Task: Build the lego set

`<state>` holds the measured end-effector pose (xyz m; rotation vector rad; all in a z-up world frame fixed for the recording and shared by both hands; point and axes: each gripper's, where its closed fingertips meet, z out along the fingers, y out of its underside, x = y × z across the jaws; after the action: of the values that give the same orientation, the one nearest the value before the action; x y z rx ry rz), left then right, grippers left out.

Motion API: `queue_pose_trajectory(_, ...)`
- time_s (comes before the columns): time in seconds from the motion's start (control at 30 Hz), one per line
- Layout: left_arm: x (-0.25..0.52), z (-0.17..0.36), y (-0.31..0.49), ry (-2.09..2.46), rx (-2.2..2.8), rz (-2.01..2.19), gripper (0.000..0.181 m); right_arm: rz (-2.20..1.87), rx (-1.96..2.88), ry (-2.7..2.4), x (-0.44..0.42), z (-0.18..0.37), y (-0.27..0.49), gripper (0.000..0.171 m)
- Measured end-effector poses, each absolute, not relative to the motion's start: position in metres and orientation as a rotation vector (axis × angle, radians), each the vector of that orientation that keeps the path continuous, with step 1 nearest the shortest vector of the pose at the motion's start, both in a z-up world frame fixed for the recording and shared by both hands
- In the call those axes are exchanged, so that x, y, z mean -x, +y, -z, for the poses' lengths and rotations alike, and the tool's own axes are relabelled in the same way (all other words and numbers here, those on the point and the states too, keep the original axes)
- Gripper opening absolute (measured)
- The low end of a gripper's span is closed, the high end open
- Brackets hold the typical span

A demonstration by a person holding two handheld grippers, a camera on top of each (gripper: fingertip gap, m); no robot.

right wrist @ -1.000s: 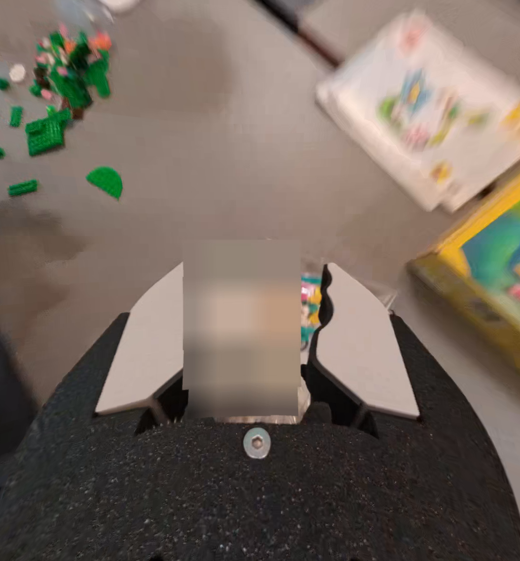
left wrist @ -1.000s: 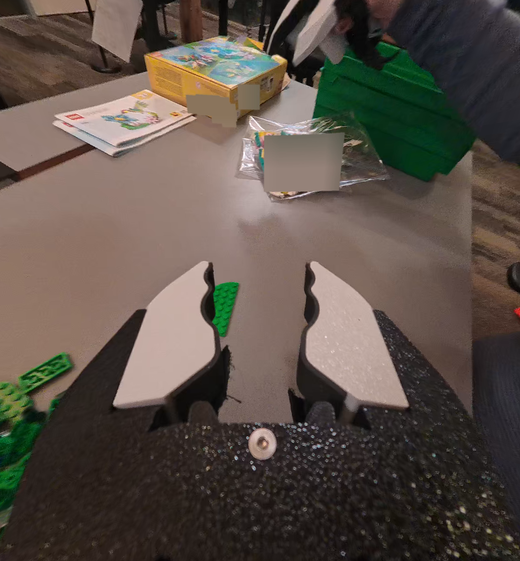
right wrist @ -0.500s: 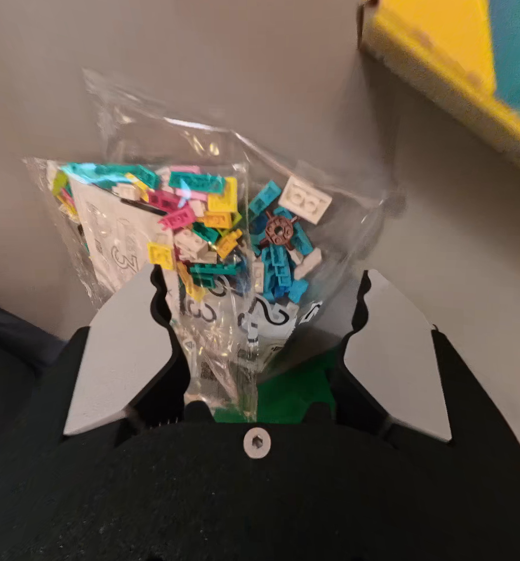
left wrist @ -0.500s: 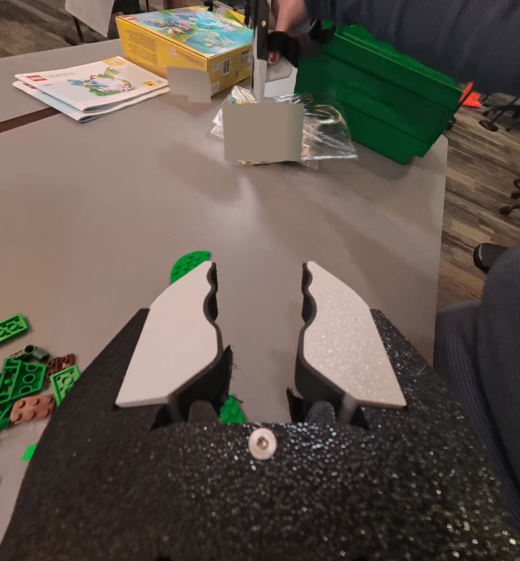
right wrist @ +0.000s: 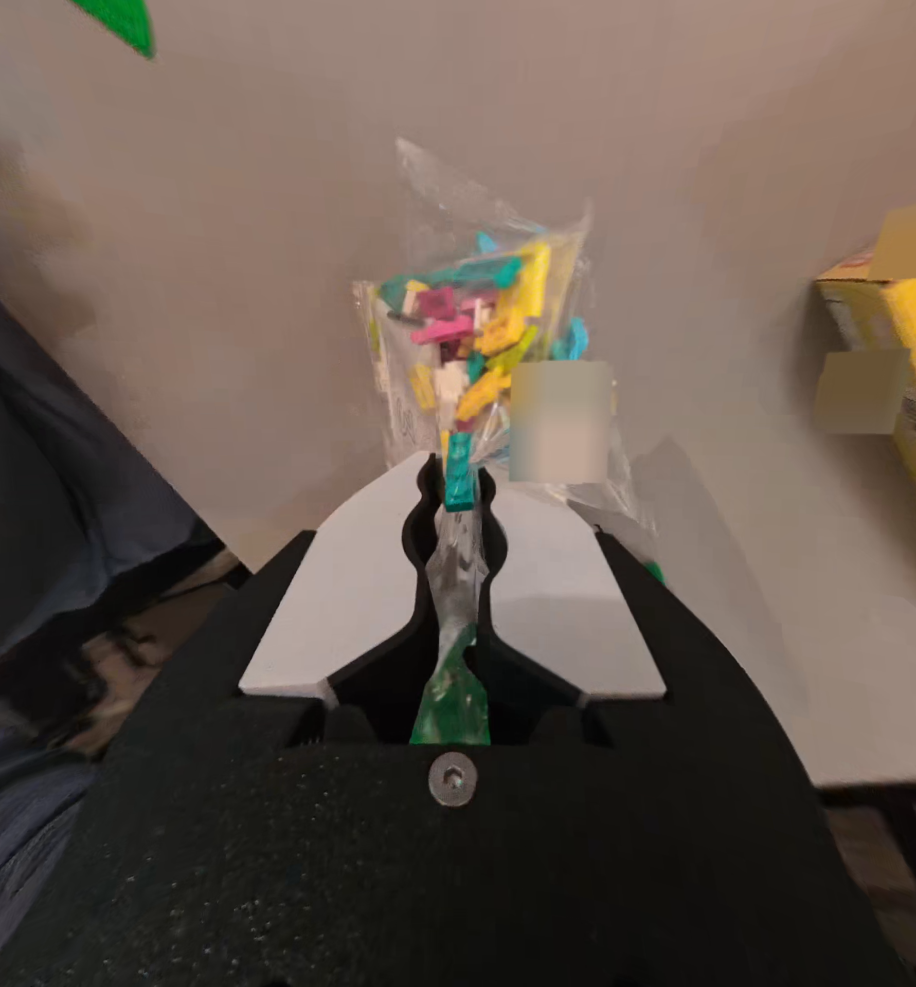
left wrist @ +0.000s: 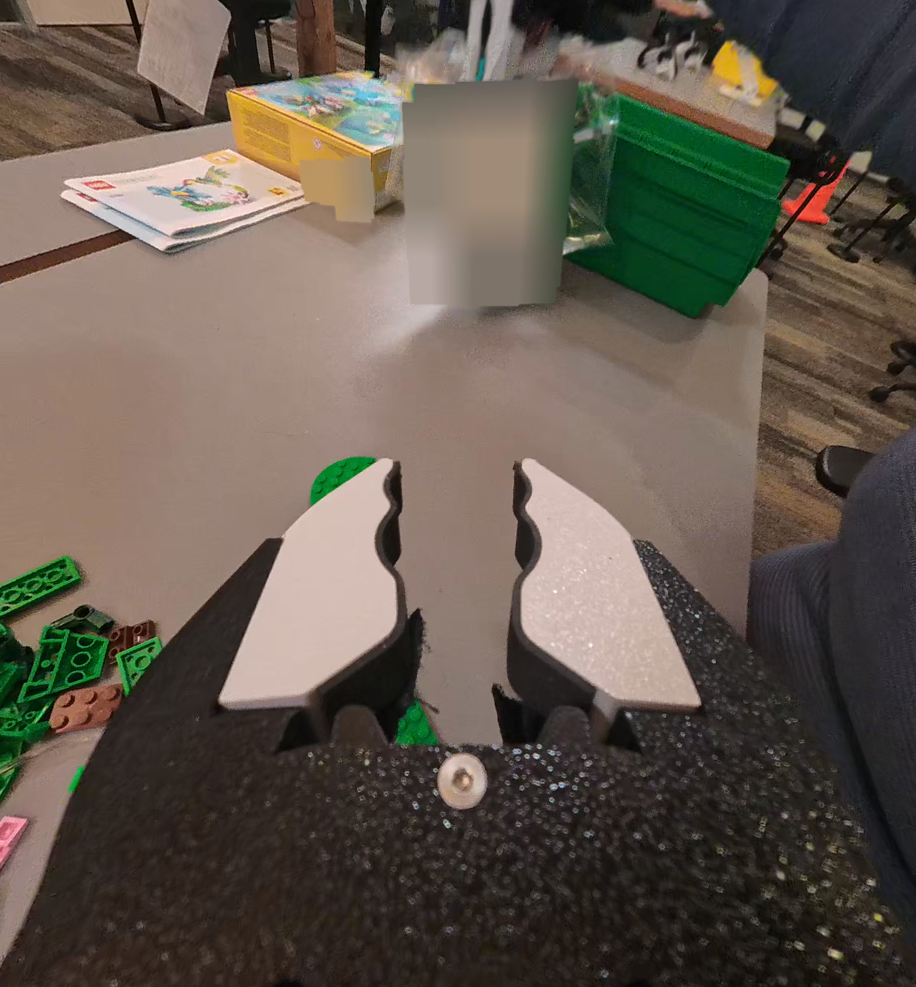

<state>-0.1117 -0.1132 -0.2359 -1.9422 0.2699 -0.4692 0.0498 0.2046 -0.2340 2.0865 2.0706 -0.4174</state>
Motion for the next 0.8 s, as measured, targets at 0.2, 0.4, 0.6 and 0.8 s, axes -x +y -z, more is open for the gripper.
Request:
queue_pose_trajectory(0.2, 0.111, 0.226, -0.116, 0.255, 1.896, 0.505, 0.036, 0.249, -2.409, 2.246, -0.110, 0.075, 0.224, 0.012)
queue_pose_trajectory(0.4, 0.114, 0.220, -0.119, 0.249, 1.882, 0.492, 0.035, -0.263, -2.875, 1.869, -0.228, 0.016, 0.266, 0.011)
queue_pose_trajectory(0.6, 0.137, 0.217, -0.124, 0.196, 1.901, 0.395, 0.041, -0.468, -2.787, 1.698, -0.290, 0.141, 0.270, 0.012)
queue_pose_trajectory(0.8, 0.223, 0.202, -0.160, -0.075, 1.880, 0.121, 0.045, -0.553, -2.843, 1.812, -0.287, 0.190, 0.260, 0.056)
